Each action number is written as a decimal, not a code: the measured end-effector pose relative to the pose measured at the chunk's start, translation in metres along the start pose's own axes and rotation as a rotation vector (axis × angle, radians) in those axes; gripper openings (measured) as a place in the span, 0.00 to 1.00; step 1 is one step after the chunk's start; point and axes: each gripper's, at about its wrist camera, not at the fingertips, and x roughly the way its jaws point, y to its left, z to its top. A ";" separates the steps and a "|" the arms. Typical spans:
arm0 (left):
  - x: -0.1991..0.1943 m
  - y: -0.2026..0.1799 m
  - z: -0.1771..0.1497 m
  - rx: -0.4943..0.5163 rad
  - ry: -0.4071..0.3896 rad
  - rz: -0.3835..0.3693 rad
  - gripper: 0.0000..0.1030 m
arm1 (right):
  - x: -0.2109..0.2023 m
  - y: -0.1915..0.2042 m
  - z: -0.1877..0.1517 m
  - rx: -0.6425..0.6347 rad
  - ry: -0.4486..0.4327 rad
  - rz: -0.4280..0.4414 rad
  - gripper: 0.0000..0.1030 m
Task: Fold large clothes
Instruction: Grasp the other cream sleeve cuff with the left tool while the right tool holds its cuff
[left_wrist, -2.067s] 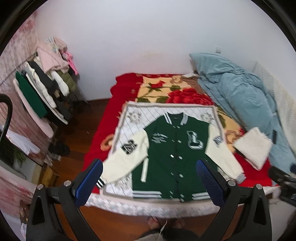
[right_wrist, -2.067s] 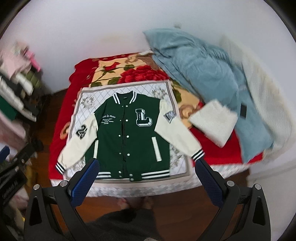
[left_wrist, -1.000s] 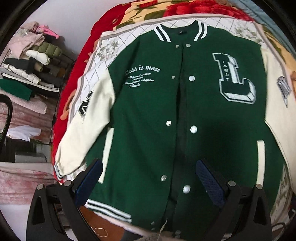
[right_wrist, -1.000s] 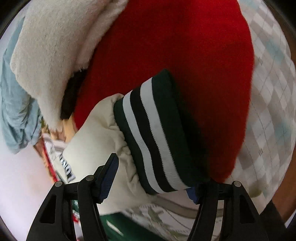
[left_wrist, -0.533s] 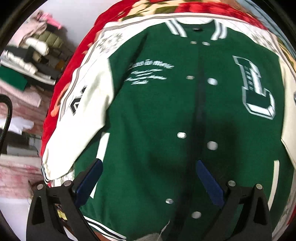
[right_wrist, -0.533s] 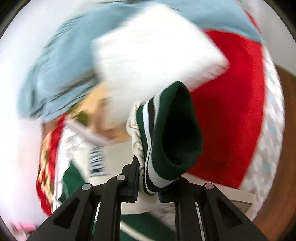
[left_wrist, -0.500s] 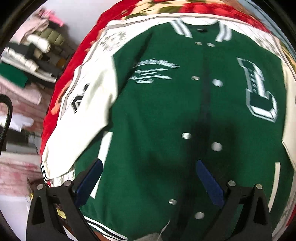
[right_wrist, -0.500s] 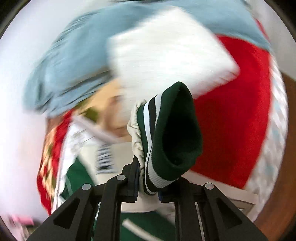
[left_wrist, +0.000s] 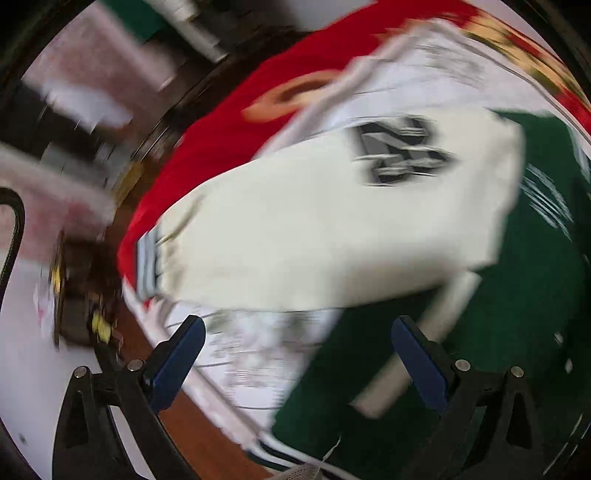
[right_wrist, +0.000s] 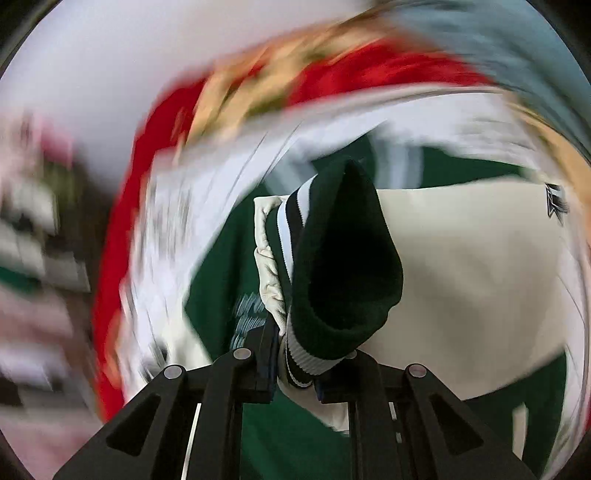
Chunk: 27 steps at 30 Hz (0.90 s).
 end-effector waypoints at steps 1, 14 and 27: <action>0.008 0.015 0.001 -0.036 0.020 -0.001 1.00 | 0.022 0.020 -0.006 -0.041 0.045 0.003 0.19; 0.139 0.148 -0.013 -0.672 0.307 -0.428 0.97 | 0.037 0.003 -0.084 0.032 0.230 0.186 0.50; 0.150 0.203 0.090 -0.756 -0.010 -0.294 0.15 | 0.050 0.023 -0.073 0.020 0.235 0.157 0.49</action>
